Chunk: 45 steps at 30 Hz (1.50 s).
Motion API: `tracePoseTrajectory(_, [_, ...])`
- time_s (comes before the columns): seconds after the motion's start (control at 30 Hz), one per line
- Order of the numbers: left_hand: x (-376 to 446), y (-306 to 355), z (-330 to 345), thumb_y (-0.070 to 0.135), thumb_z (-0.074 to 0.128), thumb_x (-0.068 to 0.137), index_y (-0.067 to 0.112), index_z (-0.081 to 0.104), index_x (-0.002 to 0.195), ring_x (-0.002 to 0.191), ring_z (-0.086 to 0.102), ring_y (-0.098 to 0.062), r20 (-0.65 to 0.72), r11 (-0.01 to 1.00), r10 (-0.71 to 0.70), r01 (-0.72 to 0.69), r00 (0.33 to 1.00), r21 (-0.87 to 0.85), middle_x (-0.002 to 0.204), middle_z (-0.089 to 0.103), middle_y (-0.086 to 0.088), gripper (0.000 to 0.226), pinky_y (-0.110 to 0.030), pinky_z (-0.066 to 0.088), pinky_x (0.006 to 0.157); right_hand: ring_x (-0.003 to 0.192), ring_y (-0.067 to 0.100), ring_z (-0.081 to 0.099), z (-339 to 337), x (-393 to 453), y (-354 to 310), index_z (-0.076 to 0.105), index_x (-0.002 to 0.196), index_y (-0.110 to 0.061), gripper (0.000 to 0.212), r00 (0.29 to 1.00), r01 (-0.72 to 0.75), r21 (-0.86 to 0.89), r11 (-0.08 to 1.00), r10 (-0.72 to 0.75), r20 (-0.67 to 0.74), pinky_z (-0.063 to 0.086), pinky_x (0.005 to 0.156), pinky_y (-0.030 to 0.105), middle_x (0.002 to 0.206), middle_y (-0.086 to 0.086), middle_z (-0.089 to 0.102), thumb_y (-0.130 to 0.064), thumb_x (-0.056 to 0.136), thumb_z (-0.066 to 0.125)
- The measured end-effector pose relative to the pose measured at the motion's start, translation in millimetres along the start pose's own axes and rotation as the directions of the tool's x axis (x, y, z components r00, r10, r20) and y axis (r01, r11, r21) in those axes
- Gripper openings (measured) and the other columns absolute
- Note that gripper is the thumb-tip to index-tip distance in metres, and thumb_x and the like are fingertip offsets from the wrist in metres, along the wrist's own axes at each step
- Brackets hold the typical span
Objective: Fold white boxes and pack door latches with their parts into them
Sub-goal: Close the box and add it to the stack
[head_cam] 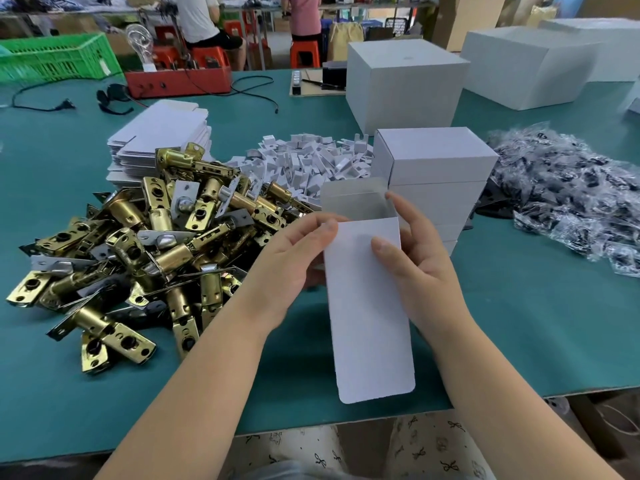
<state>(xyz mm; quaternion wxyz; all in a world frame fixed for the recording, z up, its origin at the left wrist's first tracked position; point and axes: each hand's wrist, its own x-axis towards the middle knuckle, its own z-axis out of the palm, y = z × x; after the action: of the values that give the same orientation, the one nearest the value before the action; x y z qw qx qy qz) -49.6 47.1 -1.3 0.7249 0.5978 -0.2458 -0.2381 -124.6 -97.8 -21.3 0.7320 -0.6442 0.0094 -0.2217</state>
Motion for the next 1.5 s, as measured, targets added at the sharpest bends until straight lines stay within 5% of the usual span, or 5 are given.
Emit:
tracePoseTrajectory(0.6, [10, -7, -6, 0.034, 0.057, 0.097, 0.036, 0.060, 0.115, 0.078, 0.070, -0.005, -0.286, 0.990, -0.104, 0.128, 0.953, 0.067, 0.108, 0.067, 0.003, 0.018, -0.019, 0.051, 0.055, 0.069, 0.016, 0.051, 1, 4, 0, 0.062, 0.067, -0.022, 0.021, 0.973, -0.230, -0.191, 0.954, 0.231, -0.016, 0.040, 0.067, 0.031, 0.071, -0.001, 0.058, -0.035, 0.083, 0.062])
tracePoseTrajectory(0.9, [8, -6, -14, -0.011, 0.068, 0.080, 0.029, 0.070, 0.103, 0.084, 0.074, -0.018, -0.057, 0.969, -0.228, 0.233, 0.972, 0.084, 0.095, 0.076, 0.001, 0.046, -0.022, 0.056, 0.056, 0.064, 0.005, 0.058, -1, 5, 2, 0.071, 0.071, -0.031, 0.020, 0.965, -0.262, -0.234, 0.936, 0.262, -0.034, 0.049, 0.059, 0.021, 0.069, -0.012, 0.065, -0.022, 0.088, 0.066])
tracePoseTrajectory(1.23, [5, -1, -10, 0.055, 0.062, 0.075, 0.032, 0.078, 0.098, 0.089, 0.069, -0.019, -0.017, 0.972, -0.172, 0.172, 0.985, 0.160, 0.100, 0.075, -0.005, 0.036, -0.037, 0.056, 0.078, 0.080, 0.008, 0.062, 0, 6, 1, 0.068, 0.083, -0.030, 0.020, 0.984, -0.177, -0.243, 0.954, 0.165, -0.068, 0.051, 0.075, 0.026, 0.080, -0.011, 0.069, -0.011, 0.089, 0.065])
tracePoseTrajectory(1.4, [4, -1, -8, 0.038, 0.064, 0.079, 0.030, 0.079, 0.091, 0.078, 0.073, -0.015, -0.063, 0.953, -0.249, 0.256, 0.966, 0.160, 0.090, 0.076, -0.003, 0.021, -0.026, 0.055, 0.061, 0.091, 0.024, 0.067, 1, 5, -3, 0.074, 0.091, -0.014, 0.023, 0.973, -0.230, -0.289, 0.929, 0.212, -0.092, 0.054, 0.081, 0.038, 0.094, 0.007, 0.074, -0.031, 0.094, 0.059])
tracePoseTrajectory(1.5, [4, -3, -9, 0.029, 0.064, 0.090, 0.026, 0.080, 0.080, 0.074, 0.073, -0.019, -0.063, 0.945, -0.292, 0.298, 0.954, 0.134, 0.085, 0.076, -0.008, 0.019, -0.026, 0.056, 0.058, 0.077, 0.006, 0.065, 1, 6, -2, 0.073, 0.086, -0.026, 0.013, 0.975, -0.211, -0.345, 0.915, 0.172, -0.138, 0.051, 0.066, 0.017, 0.084, -0.003, 0.073, -0.026, 0.092, 0.061])
